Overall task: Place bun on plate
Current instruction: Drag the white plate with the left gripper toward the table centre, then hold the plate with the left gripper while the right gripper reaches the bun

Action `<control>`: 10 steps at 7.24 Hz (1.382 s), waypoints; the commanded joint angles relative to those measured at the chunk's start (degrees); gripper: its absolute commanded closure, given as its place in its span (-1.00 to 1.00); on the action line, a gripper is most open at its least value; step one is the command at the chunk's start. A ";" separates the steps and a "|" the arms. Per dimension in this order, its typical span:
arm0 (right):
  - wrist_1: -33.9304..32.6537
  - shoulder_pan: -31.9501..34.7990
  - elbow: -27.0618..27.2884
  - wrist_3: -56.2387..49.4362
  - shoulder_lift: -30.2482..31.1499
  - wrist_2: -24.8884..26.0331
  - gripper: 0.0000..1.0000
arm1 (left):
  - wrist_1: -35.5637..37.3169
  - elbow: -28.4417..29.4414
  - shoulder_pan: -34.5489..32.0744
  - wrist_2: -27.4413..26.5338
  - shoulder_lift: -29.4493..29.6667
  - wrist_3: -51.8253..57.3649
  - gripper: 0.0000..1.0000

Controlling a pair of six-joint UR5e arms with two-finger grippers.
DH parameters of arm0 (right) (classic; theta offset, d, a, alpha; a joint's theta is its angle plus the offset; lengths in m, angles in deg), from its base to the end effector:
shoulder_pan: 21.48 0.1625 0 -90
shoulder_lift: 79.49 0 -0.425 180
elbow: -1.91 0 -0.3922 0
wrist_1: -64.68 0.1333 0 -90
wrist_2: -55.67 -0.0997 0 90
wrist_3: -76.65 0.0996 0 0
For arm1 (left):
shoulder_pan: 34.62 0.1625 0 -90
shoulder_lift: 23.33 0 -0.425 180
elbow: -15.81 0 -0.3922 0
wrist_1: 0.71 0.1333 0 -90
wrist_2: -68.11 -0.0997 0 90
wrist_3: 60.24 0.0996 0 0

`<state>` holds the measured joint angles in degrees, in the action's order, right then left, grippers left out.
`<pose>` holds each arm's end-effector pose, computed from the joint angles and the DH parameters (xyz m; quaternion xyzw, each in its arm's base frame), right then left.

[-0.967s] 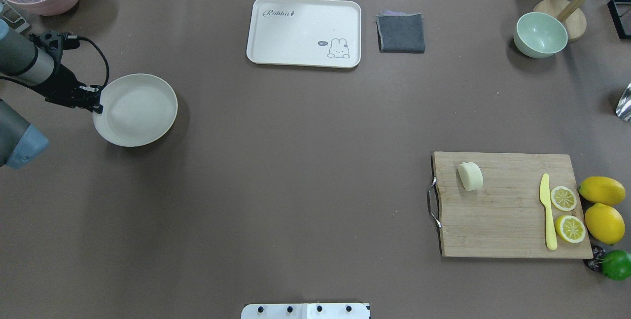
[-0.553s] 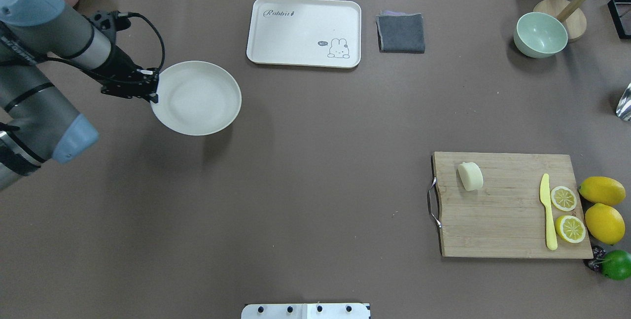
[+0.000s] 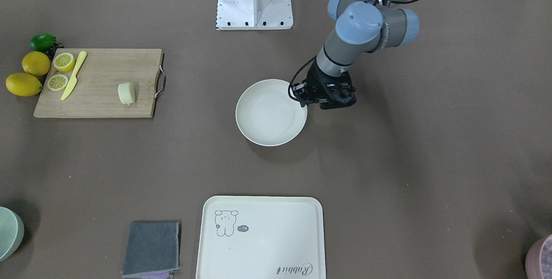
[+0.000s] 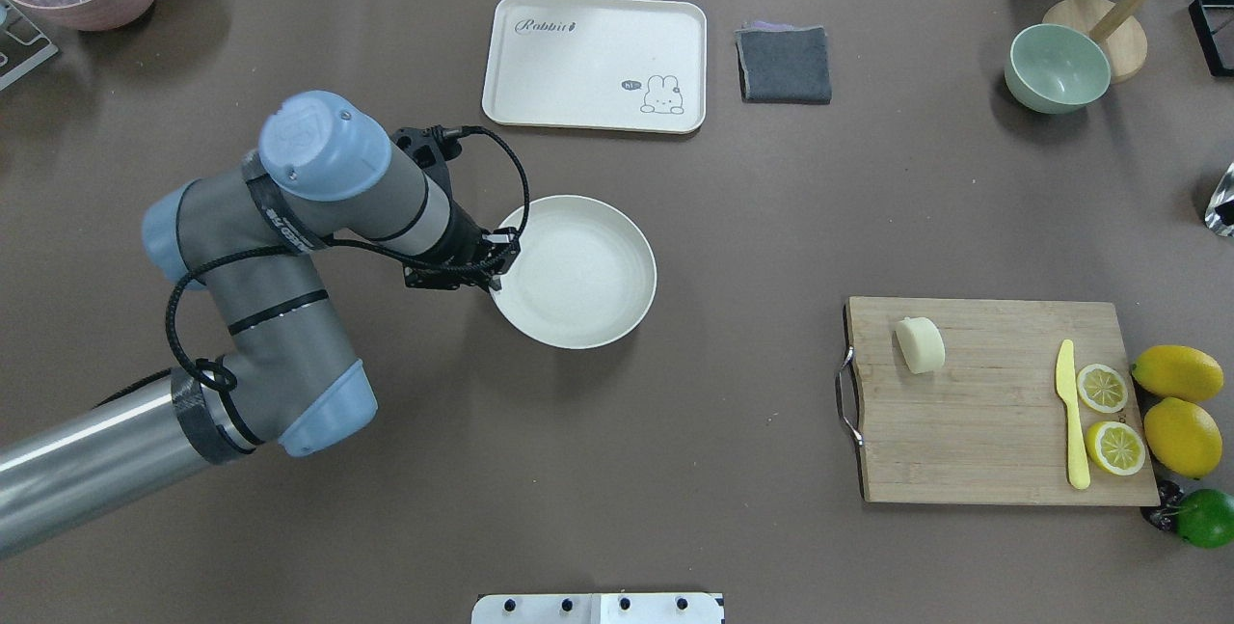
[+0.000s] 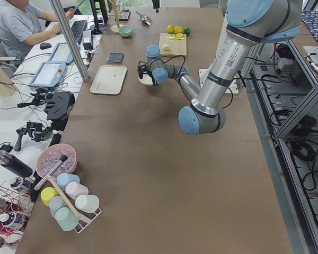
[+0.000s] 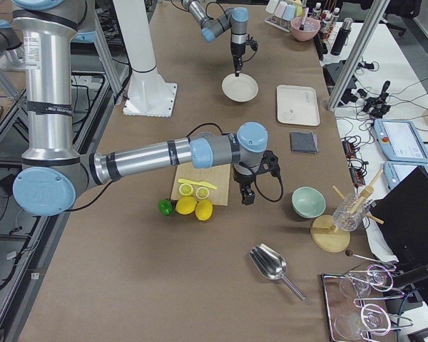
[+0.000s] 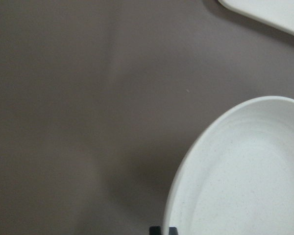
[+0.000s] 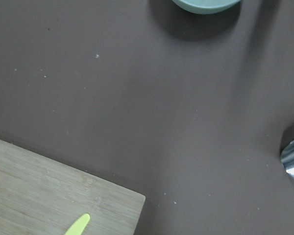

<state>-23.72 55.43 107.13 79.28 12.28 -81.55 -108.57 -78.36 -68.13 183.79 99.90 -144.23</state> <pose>-0.0506 -0.4833 0.5355 0.0646 -0.4097 -0.1350 0.8998 0.5131 -0.4478 0.2490 -0.0324 0.4921 -0.1052 0.8635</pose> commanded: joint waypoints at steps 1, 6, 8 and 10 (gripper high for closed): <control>8.81 -5.16 0.07 11.39 0.34 -0.33 -1.00 | -0.33 1.34 3.80 -3.09 1.74 -2.13 1.00; 9.64 -11.67 3.14 17.12 -0.36 -2.35 -0.99 | -4.64 2.85 3.63 -3.09 1.83 -2.31 -0.96; 9.64 -19.64 6.82 31.93 -2.47 -0.43 -0.98 | -4.38 1.98 2.93 -3.27 1.84 -2.49 -0.96; 9.64 -28.43 6.93 44.57 -7.28 7.79 -1.00 | -4.37 1.80 2.13 -3.27 1.48 -2.49 -0.96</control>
<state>-14.07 32.39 113.72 115.03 7.67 -78.60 -112.97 -76.43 -65.66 180.61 101.54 -146.71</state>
